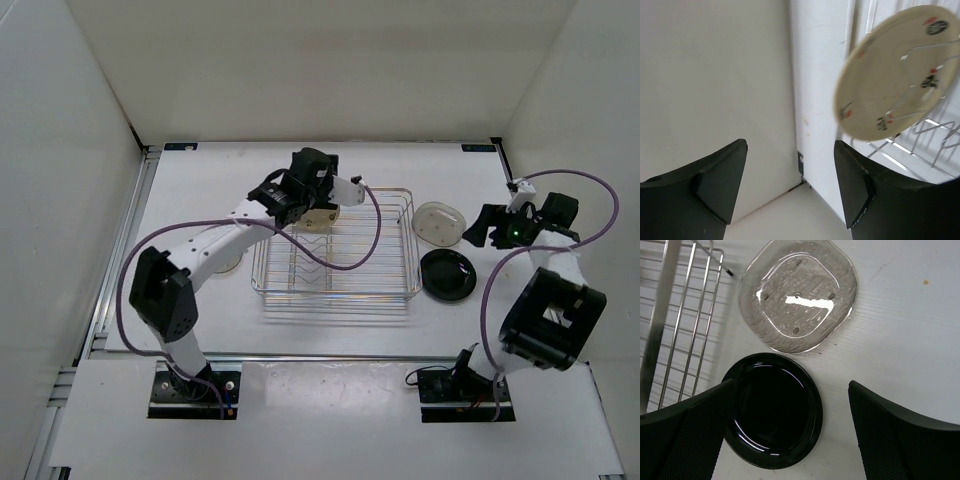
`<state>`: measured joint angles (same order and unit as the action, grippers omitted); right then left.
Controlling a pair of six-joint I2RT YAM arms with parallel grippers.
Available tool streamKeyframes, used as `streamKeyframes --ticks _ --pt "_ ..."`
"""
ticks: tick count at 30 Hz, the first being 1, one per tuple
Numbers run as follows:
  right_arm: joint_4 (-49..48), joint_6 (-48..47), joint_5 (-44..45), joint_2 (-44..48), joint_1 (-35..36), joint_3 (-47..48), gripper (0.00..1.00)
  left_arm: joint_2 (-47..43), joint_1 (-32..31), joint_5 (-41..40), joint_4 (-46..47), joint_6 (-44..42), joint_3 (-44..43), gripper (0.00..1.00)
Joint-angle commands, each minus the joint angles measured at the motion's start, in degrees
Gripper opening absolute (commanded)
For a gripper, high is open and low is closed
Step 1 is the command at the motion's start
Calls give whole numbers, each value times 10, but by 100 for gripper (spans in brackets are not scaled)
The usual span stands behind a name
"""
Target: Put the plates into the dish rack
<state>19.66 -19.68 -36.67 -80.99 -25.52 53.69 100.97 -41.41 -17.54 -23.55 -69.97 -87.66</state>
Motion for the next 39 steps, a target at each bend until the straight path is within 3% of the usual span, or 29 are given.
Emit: streamKeyframes --ticks 1,5,10,18,29,39 --pt "27 7 -50 -63 -31 53 89 -99 9 -49 8 54 -2 83" --pt "63 2 -67 -162 -44 110 77 -175 48 -92 8 143 34 89" --pt "64 3 -72 -210 -44 153 77 -270 129 -99 8 252 139 94" --pt "64 34 -77 -310 -38 230 77 -400 274 -14 3 349 282 98" --pt "106 43 -69 -406 14 339 75 -418 336 39 -3 421 319 99" --pt "135 43 -41 -429 57 356 72 -418 342 59 -13 432 320 99"
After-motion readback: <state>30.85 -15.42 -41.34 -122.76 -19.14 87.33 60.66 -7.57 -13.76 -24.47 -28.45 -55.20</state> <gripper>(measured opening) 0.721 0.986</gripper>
